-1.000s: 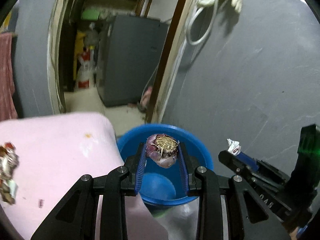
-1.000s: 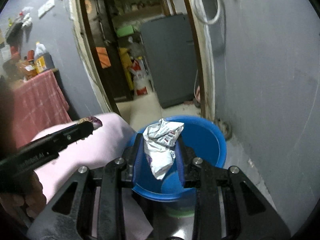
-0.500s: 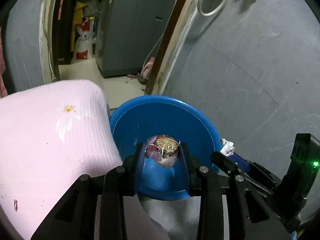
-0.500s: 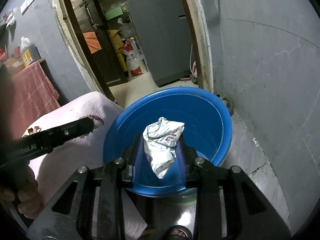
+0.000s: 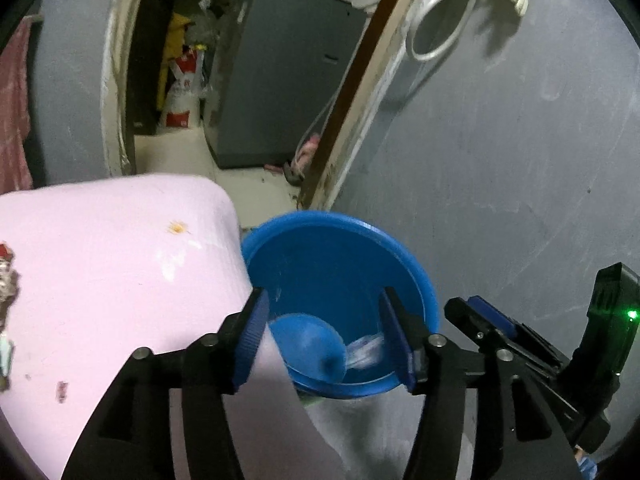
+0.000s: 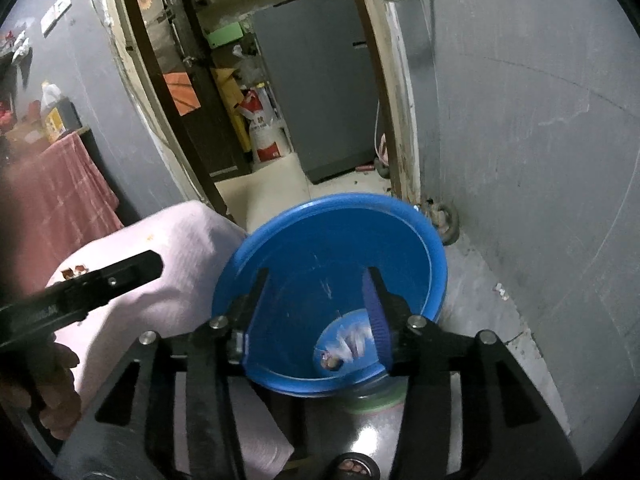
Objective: Collect trash
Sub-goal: 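Bring both tools back over the trash pile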
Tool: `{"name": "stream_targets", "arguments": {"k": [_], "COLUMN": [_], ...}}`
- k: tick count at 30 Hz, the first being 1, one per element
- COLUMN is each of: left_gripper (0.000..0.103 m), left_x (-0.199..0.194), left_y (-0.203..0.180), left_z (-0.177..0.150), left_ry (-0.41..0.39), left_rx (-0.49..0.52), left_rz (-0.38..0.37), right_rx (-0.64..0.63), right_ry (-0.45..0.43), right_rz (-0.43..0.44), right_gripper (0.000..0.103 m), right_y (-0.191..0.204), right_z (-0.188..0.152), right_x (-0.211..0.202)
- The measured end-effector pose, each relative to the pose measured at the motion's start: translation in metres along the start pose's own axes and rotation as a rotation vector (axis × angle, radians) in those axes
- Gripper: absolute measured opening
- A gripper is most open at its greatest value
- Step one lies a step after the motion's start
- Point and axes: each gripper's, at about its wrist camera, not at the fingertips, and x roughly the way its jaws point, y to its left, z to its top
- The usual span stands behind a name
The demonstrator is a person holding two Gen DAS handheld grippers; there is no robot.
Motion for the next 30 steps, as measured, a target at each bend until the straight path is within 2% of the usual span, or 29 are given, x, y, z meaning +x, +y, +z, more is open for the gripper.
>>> {"name": "stream_targets", "arguments": {"k": [3,5,8,10,13,16,18,24,30], "left_gripper": [0.061,0.069,0.079,0.090,0.099,0.102,0.102,0.102,0.102], "left_x": [-0.024,-0.044,-0.075,-0.095,-0.130,-0.158,-0.175,-0.223,-0.267], "left_y": [0.002,0.003,0.007,0.008,0.013,0.017,0.024,0.040,0.052], "left_z": [0.005,0.006,0.004,0.004,0.000,-0.006,-0.011,-0.032,-0.051], "left_ry": [-0.060,-0.111,-0.195,-0.241,-0.340,-0.410,-0.443,-0.525,-0.572], "left_rx": [0.001,0.005,0.018,0.024,0.037,0.062,0.066,0.055,0.062], "left_rz": [0.019,0.040,0.065,0.090,0.164,0.229,0.261,0.314,0.362], "right_rx": [-0.011,-0.024,-0.048,-0.059,-0.068,-0.074,-0.087,-0.122,-0.146], "right_ry": [-0.046,-0.079,-0.143,-0.182,-0.244,-0.298,-0.342,-0.424,-0.468], "right_rz": [0.003,0.003,0.011,0.022,0.049,0.079,0.104,0.175,0.229], "right_gripper": [0.054,0.058,0.069,0.081,0.090,0.100,0.103,0.103,0.103], "right_y": [0.011,0.019,0.036,0.047,0.065,0.083,0.098,0.139,0.175], "right_z": [0.004,0.008,0.014,0.017,0.020,0.019,0.016,0.005,-0.006], "right_x": [-0.018,-0.029,-0.051,-0.064,-0.085,-0.103,-0.116,-0.142,-0.158]}}
